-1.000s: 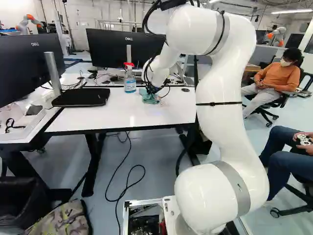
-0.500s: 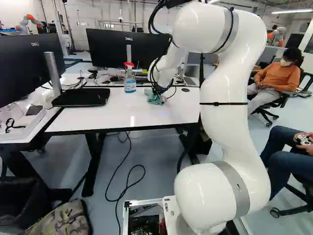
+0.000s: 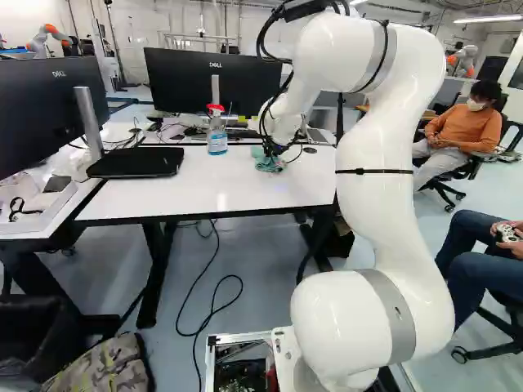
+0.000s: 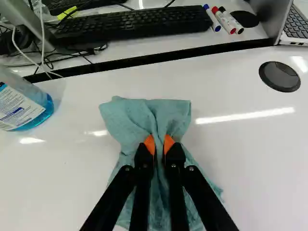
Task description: Clean the table with the green towel
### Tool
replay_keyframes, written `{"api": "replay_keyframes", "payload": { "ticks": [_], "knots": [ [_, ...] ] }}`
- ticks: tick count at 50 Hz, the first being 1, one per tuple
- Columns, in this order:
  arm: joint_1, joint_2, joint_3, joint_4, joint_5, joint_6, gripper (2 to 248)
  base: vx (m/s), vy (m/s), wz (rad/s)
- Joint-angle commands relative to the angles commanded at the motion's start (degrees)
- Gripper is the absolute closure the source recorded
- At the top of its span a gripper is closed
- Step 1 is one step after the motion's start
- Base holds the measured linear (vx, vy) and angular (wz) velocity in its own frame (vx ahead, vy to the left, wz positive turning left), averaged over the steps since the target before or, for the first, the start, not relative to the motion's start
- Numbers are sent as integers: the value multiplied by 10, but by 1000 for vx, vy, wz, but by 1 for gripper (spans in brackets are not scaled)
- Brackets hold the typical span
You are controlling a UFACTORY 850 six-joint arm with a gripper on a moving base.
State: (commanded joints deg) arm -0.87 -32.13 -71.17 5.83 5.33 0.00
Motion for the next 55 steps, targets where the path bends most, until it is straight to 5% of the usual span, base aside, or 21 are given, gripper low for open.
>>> {"api": "replay_keyframes", "payload": {
  "ticks": [21, 55],
  "knots": [
    [-11, -22, -30, 0, 0, 0, 209, 0, 0, 0],
    [-10, 20, -18, 0, -47, 0, 209, 0, 0, 0]
  ]
}}
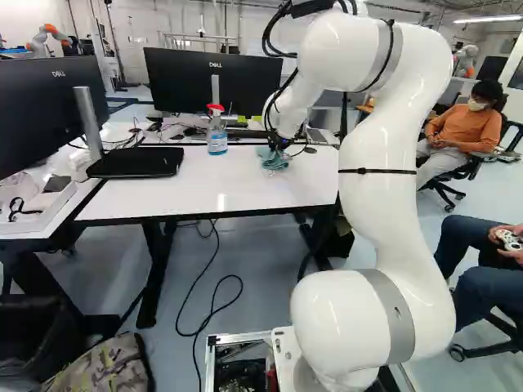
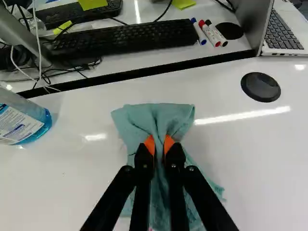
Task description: Clean the table with the green towel
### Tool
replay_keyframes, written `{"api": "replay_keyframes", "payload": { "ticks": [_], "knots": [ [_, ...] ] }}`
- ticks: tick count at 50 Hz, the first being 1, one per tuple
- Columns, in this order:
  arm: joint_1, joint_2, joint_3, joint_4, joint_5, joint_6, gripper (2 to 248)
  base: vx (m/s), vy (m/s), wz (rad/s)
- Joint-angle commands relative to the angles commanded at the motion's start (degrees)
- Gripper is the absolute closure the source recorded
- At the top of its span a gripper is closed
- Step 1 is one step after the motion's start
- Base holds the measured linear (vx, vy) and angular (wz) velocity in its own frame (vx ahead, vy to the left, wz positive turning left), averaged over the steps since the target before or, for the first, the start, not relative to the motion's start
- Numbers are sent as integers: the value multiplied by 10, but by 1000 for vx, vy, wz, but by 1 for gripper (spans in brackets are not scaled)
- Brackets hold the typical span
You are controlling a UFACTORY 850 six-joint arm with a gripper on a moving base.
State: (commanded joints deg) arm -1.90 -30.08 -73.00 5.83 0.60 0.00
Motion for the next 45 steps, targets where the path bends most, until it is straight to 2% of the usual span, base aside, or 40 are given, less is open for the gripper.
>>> {"api": "replay_keyframes", "payload": {
  "ticks": [20, 45],
  "knots": [
    [15, 57, 43, 0, -78, 0, 209, 0, 0, 0],
    [39, 150, 121, 0, -147, 0, 209, 0, 0, 0]
  ]
}}
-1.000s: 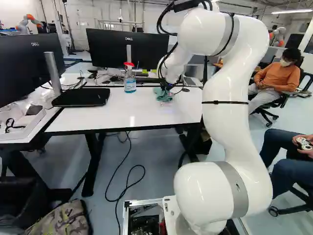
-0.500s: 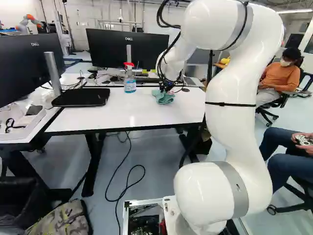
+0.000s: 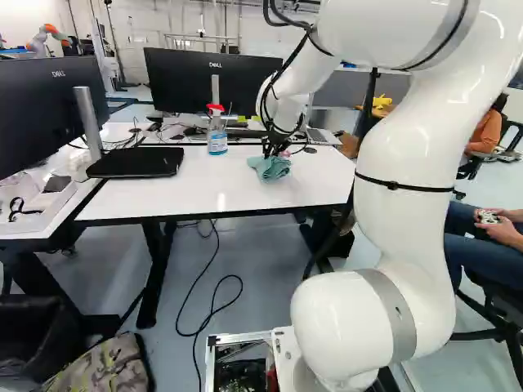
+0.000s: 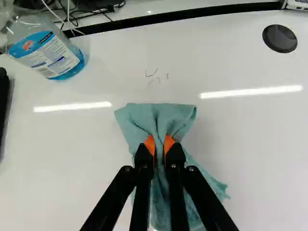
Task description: Clean the table with the green towel
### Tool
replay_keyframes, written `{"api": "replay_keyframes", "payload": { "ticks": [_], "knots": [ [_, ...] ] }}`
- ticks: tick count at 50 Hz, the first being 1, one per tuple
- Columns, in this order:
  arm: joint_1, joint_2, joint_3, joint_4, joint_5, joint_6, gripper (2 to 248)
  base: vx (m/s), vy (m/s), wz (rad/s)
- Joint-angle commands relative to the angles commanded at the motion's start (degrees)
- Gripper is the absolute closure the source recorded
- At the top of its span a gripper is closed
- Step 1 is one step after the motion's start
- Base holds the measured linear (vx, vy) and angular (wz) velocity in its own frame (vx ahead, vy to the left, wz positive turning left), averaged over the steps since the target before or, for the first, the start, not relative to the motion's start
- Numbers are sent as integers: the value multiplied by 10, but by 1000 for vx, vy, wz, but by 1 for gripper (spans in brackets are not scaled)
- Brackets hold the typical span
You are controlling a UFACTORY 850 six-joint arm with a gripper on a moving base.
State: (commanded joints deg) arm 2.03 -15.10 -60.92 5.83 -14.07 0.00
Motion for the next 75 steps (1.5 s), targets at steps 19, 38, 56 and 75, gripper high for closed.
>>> {"api": "replay_keyframes", "payload": {
  "ticks": [19, 38, 56, 75],
  "knots": [
    [3, 13, 9, 0, -2, 0, 209, 0, 0, 0],
    [-2, -4, -11, 0, 19, 0, 209, 0, 0, 0],
    [-16, -48, -65, 0, 77, 0, 209, 0, 0, 0],
    [-37, -97, -109, 0, 142, 0, 209, 0, 0, 0]
  ]
}}
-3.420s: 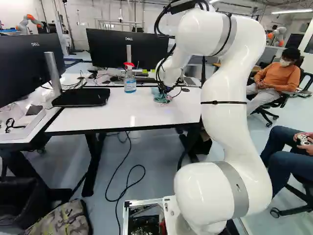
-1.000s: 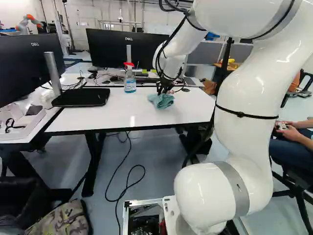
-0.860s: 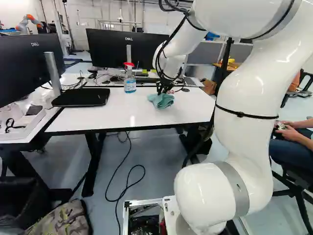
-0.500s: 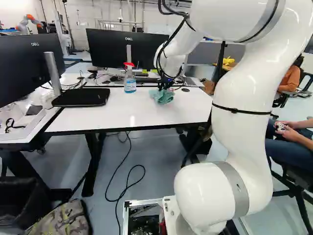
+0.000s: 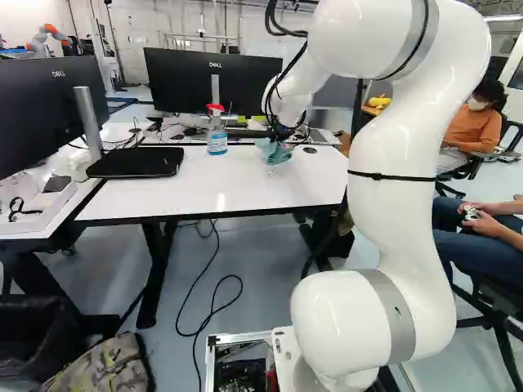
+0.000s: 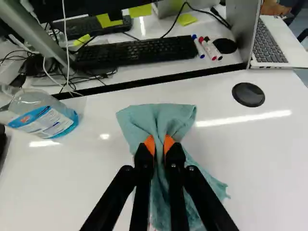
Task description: Clean the table with the green towel
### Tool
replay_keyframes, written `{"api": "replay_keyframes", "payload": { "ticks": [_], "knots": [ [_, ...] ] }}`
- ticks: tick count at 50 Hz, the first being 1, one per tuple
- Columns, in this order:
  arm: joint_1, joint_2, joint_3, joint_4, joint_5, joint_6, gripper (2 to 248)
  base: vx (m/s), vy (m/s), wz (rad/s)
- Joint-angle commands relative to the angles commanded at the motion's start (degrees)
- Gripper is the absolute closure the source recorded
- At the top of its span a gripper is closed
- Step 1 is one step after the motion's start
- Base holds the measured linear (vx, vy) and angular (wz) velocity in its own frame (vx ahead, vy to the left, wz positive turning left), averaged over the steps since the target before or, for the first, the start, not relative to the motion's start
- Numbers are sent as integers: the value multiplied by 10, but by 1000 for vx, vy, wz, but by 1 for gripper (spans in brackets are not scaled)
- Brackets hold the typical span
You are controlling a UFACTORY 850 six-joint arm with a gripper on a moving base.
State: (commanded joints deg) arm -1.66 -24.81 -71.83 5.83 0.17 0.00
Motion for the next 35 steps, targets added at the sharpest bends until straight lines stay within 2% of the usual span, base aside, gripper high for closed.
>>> {"api": "replay_keyframes", "payload": {
  "ticks": [14, 35],
  "knots": [
    [0, -50, -44, 0, 42, 0, 209, 0, 0, 0],
    [4, -78, -52, 0, 74, 0, 209, 0, 0, 0]
  ]
}}
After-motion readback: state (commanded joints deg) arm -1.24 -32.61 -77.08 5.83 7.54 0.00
